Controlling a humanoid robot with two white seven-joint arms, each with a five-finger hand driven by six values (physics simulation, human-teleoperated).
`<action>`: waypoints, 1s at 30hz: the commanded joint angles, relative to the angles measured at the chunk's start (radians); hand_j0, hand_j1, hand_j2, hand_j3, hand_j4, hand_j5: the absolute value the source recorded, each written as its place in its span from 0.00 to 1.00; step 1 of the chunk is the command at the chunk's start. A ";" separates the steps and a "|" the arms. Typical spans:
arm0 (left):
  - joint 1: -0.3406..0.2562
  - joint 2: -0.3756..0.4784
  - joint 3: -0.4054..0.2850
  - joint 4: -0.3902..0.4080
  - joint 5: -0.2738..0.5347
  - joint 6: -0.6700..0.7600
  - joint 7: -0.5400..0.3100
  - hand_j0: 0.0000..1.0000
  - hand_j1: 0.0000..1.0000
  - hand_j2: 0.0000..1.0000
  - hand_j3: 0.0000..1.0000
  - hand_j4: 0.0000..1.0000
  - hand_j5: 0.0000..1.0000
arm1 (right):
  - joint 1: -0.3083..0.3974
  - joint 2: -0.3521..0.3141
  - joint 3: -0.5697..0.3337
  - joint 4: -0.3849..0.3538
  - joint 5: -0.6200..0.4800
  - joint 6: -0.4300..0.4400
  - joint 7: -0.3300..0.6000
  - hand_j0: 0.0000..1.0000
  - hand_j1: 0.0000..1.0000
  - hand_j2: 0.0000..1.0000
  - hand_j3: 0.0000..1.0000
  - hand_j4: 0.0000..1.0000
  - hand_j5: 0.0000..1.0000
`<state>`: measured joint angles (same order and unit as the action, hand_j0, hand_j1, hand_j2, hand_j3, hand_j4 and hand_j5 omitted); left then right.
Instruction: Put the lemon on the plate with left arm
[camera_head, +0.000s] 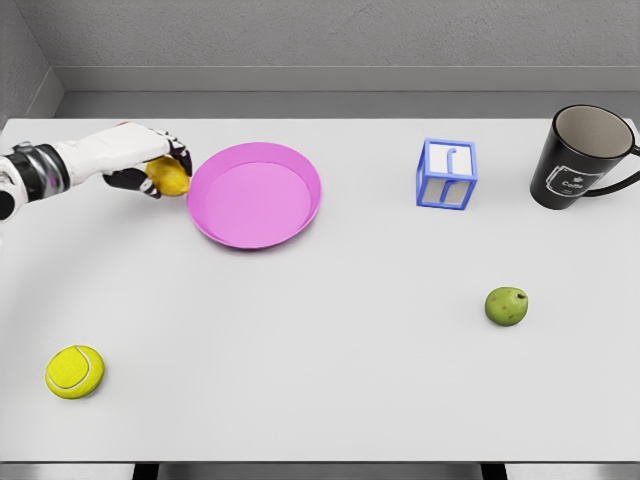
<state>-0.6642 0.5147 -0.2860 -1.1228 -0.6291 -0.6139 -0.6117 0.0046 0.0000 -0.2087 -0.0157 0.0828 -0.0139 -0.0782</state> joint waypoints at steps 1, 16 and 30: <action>0.000 -0.019 -0.001 -0.014 0.009 0.003 0.001 0.50 0.50 0.50 0.50 0.50 0.50 | 0.000 0.000 0.000 0.000 0.000 0.000 0.000 1.00 1.00 1.00 1.00 1.00 1.00; 0.003 -0.082 -0.038 -0.092 0.016 0.003 0.001 0.50 0.50 0.50 0.50 0.50 0.50 | 0.000 0.000 0.000 0.000 0.000 0.000 0.000 1.00 1.00 1.00 1.00 1.00 1.00; 0.000 -0.147 -0.081 -0.092 0.016 0.003 0.001 1.00 1.00 1.00 1.00 1.00 1.00 | 0.000 0.000 0.000 0.000 0.000 0.000 0.000 1.00 1.00 1.00 1.00 1.00 1.00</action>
<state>-0.6642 0.3753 -0.3661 -1.2157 -0.6226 -0.6139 -0.6115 0.0046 0.0000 -0.2087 -0.0158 0.0828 -0.0142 -0.0781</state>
